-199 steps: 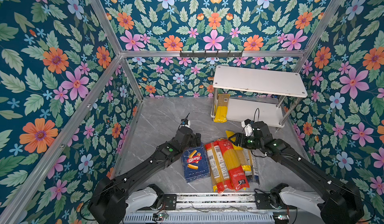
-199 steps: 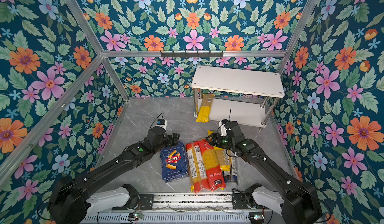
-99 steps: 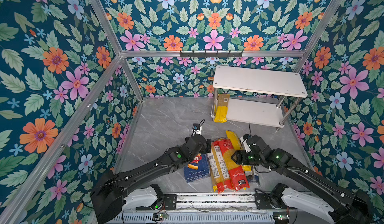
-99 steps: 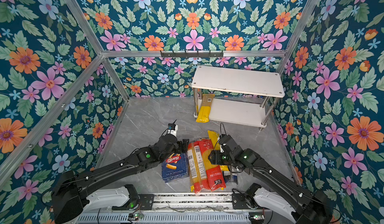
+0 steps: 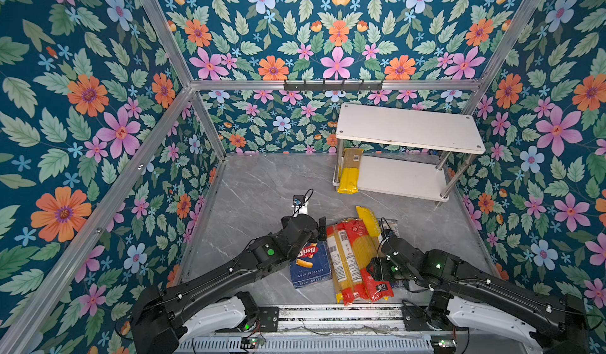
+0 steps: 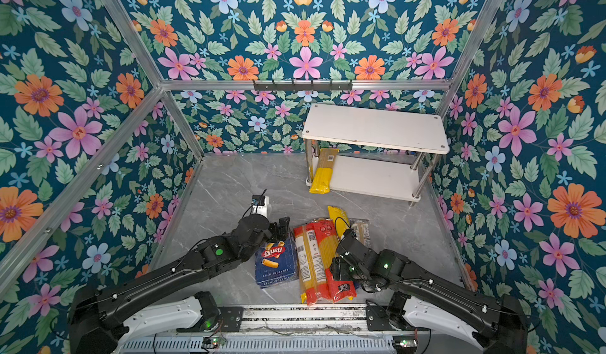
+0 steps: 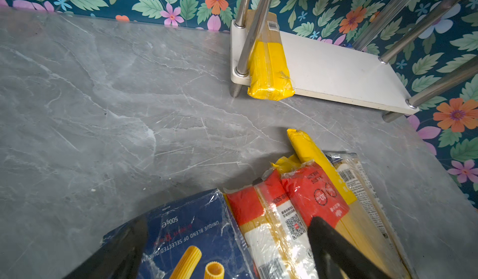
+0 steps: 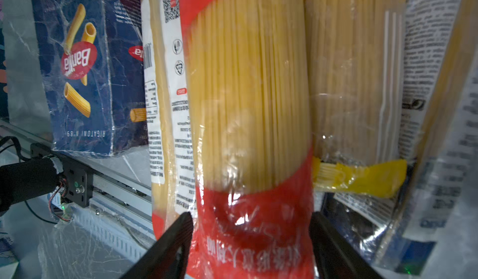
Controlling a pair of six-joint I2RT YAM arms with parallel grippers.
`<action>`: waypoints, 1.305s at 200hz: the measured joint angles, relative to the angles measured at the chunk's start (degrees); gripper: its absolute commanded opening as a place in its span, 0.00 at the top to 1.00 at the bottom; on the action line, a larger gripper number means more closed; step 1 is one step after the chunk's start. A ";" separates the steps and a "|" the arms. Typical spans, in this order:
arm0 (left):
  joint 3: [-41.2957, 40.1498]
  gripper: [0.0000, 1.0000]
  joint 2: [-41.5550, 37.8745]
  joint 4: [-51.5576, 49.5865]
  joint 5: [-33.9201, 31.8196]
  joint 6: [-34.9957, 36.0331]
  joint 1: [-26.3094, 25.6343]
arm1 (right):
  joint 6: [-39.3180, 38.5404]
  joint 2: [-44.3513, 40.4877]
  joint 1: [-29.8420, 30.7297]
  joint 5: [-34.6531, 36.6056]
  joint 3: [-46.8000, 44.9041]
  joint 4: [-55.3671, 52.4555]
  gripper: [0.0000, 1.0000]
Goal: Arrange pasta packages on shelves
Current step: Pick up the pasta bag from the pasta bags.
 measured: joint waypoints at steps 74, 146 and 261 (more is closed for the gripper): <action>-1.36 0.00 -0.61 -1.92 -1.86 -0.15 0.00 | 1.16 5.51 0.94 -1.03 -1.09 3.26 0.27; -1.18 0.00 1.55 -1.86 -2.62 1.36 0.00 | 1.20 10.27 0.98 -2.95 -0.15 5.62 0.58; -0.59 0.00 2.38 -1.95 -3.02 1.73 -0.02 | 3.10 0.46 0.59 1.11 0.04 2.86 0.84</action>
